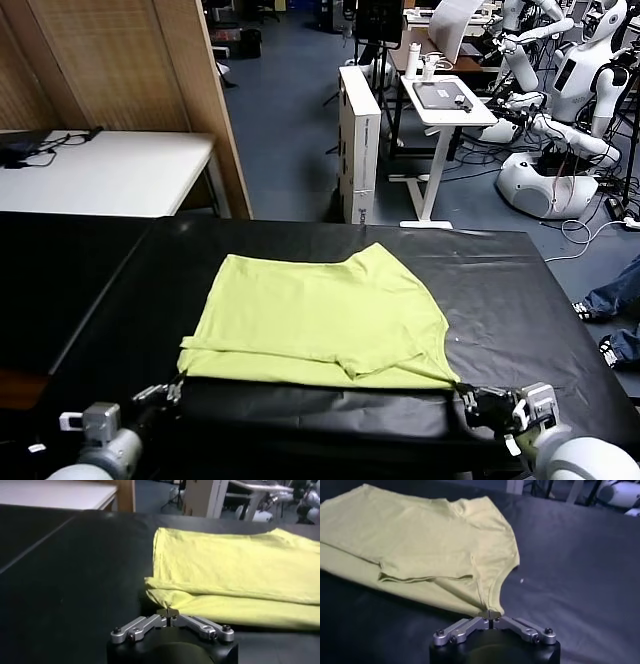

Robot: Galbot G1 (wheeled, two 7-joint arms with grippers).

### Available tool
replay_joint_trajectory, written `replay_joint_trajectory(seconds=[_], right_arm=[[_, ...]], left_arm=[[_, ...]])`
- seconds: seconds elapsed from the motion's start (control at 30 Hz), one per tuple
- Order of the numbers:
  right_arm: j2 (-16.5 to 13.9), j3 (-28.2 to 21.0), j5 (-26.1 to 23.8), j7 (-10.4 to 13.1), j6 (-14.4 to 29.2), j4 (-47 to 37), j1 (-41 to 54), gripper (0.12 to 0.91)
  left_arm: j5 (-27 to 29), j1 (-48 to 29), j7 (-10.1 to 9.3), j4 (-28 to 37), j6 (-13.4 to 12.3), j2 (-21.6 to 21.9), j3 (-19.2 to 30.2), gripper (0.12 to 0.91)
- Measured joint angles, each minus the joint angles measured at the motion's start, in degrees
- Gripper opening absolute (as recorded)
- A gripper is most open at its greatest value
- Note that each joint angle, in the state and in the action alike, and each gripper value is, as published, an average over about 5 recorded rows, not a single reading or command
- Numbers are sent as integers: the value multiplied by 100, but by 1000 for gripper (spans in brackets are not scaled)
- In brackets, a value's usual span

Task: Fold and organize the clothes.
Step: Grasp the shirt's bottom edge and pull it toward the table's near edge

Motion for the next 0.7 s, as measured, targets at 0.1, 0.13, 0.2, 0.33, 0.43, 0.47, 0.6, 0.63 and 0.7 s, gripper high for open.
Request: replay_joint_trajectory(seconds=[0.1, 0.13, 0.2, 0.33, 0.43, 0.47, 0.6, 0.63, 0.7], right_arm=[[2, -28, -9, 0, 0, 10, -33, 139], [4, -40, -10, 0, 0, 11, -37, 139], [9, -64, -11, 4, 0, 22, -39, 139], [12, -82, -7, 43, 0, 92, -69, 168], [6, -57, -5, 74, 0, 171, -126, 281], [2, -42, -5, 86, 0, 201, -148, 336], [-28, 34, 13, 125, 0, 338, -228, 639], [-38, 59, 30, 129, 0, 376, -239, 715], [-60, 115, 91, 136, 0, 453, -235, 816]], left_arm=[[-23, 117, 6, -27, 2, 54, -95, 147], [-31, 153, 8, -40, 3, 70, -127, 147], [-46, 224, 10, -70, 5, 95, -191, 147], [-73, 346, -2, -122, 15, 116, -307, 147], [-78, 387, -48, -154, 67, 101, -343, 147], [-79, 394, -69, -167, 94, 91, -347, 160], [-78, 419, -167, -231, 232, 44, -350, 306], [-80, 425, -205, -245, 276, 31, -351, 363], [-90, 436, -291, -270, 377, 10, -359, 496]])
